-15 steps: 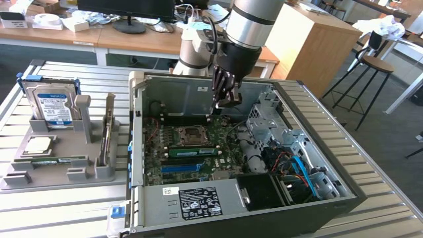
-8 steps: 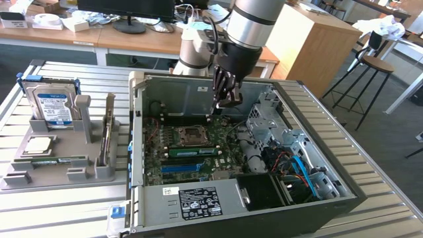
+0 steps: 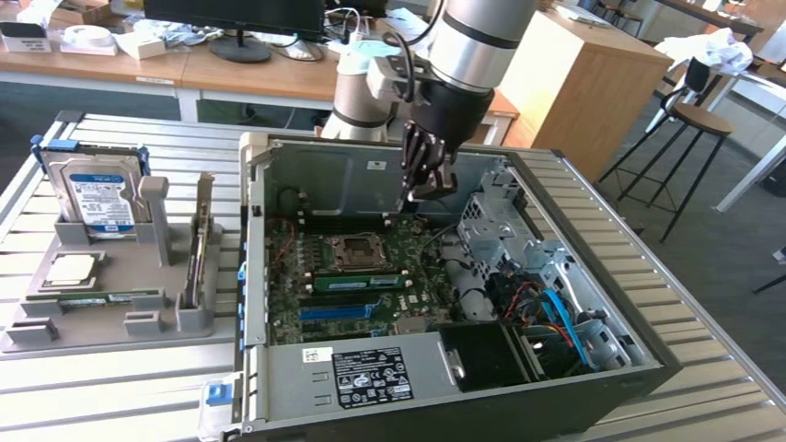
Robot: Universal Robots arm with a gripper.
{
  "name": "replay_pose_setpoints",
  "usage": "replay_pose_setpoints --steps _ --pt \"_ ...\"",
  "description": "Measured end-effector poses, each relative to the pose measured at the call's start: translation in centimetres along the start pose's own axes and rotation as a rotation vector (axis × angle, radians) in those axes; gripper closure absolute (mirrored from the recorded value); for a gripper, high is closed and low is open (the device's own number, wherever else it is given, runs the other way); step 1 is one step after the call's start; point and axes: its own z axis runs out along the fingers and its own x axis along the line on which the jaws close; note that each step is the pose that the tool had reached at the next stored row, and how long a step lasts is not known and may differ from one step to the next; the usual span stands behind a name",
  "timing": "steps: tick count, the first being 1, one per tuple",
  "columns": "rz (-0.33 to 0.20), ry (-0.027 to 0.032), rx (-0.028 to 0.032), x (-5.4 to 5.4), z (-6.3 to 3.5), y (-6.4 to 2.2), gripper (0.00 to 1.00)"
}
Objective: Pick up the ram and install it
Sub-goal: 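Press down the ram until it locks into place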
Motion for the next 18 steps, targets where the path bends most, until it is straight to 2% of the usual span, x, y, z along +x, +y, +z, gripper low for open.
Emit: replay_pose_setpoints --steps 3,12,18 --pt "0.0 -0.0041 0.0 0.0 -0.02 -0.45 0.9" --pt "-0.001 -0.0215 0.0002 0.0 -0.08 -1.71 0.9" --pt "-0.002 -0.028 0.0002 0.0 -0.11 -2.23 0.9"
